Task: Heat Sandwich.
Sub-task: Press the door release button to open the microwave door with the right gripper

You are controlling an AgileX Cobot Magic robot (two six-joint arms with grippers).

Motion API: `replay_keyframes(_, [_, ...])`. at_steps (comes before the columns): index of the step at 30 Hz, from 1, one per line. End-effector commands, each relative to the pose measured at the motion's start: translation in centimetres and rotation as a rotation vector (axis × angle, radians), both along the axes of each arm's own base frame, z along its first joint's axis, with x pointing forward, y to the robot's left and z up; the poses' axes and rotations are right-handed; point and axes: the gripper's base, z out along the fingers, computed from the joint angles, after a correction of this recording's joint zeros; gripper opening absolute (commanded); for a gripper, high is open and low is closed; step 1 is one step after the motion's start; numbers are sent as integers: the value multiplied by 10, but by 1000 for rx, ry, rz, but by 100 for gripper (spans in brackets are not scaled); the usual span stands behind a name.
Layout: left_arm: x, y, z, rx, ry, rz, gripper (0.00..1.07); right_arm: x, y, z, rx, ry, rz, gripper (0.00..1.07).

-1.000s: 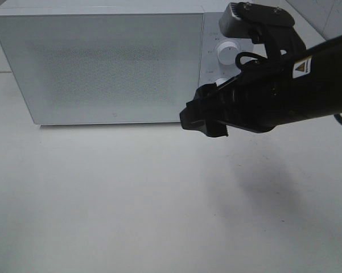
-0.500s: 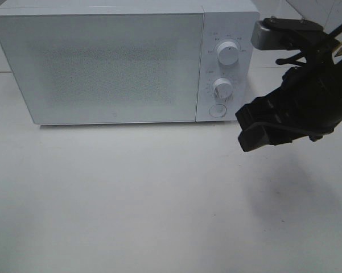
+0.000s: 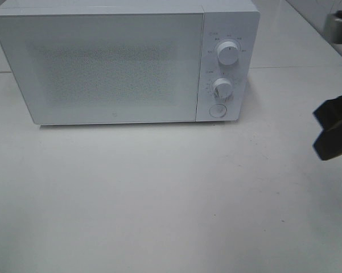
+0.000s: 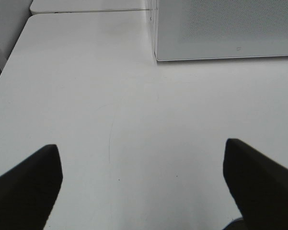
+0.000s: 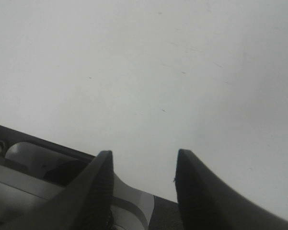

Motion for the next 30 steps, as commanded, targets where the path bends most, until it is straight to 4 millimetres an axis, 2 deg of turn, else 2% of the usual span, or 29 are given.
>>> replay_keyframes(1, [-3,0,0,-6,-32,-1,84,-13,-16,12,-17,-24,-22,45])
replay_keyframes(2, [-3,0,0,-6,-32,-1,84,-25,-29,23,-17,-68,-77,47])
replay_keyframes(5, [-3,0,0,-6,-32,-1,84,-44,-43,33,-11,-132,-144,50])
replay_keyframes(6, [-3,0,0,-6,-32,-1,84,-44,-43,33,-11,-132,-144,50])
replay_keyframes(7, [-3,0,0,-6,-32,-1,84,-60,-50,35,-8,-181,-188,53])
replay_keyframes(10, [-3,0,0,-6,-32,-1,84,-84,-53,29,6,-248,-222,62])
replay_keyframes(11, [-3,0,0,-6,-32,-1,84,-84,-53,29,6,-248,-222,62])
replay_keyframes(12, [-3,0,0,-6,-32,-1,84,-97,-53,26,16,-295,-226,70])
replay_keyframes(14, [-3,0,0,-6,-32,-1,84,-108,-53,21,28,-341,-242,78])
replay_keyframes(16, [-3,0,0,-6,-32,-1,84,-113,-54,19,31,-359,-247,81])
replay_keyframes(17, [-3,0,0,-6,-32,-1,84,-124,-54,13,34,-411,-253,84])
replay_keyframes(20, [-3,0,0,-6,-32,-1,84,-134,-55,7,37,-463,-251,83])
replay_keyframes(24, [-3,0,0,-6,-32,-1,84,-160,-55,-4,57,-606,-251,79])
replay_keyframes(30, [-3,0,0,-6,-32,-1,84,-178,-55,-7,67,-685,-248,78])
